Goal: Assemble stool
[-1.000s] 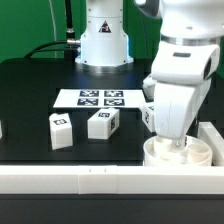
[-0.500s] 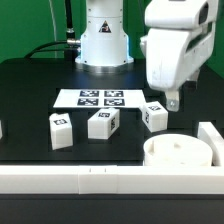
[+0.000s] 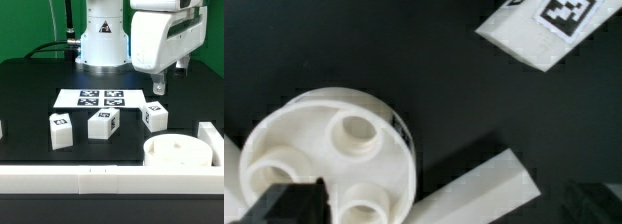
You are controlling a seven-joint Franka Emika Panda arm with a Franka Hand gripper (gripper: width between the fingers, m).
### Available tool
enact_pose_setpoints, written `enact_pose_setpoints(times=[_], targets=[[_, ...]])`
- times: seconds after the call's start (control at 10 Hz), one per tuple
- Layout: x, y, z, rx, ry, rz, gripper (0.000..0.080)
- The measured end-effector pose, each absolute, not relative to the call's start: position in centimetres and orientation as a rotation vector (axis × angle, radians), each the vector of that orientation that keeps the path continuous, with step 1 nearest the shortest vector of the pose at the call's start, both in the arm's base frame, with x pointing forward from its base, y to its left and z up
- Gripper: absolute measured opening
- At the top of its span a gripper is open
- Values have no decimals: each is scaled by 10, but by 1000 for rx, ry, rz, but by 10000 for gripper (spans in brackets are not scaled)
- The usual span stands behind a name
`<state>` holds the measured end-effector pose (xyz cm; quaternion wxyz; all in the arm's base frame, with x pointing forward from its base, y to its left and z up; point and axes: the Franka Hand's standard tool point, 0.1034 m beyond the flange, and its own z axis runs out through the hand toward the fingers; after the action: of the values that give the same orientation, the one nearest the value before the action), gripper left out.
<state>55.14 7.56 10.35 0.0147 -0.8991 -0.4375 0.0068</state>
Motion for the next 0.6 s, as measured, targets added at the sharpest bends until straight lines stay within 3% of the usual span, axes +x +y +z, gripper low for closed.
enact_pose_setpoints(times=[0.2,0.6], targets=[[551,76,102,-2906,-1112,13,649],[530,74,81,-3056,-591,-33,649]])
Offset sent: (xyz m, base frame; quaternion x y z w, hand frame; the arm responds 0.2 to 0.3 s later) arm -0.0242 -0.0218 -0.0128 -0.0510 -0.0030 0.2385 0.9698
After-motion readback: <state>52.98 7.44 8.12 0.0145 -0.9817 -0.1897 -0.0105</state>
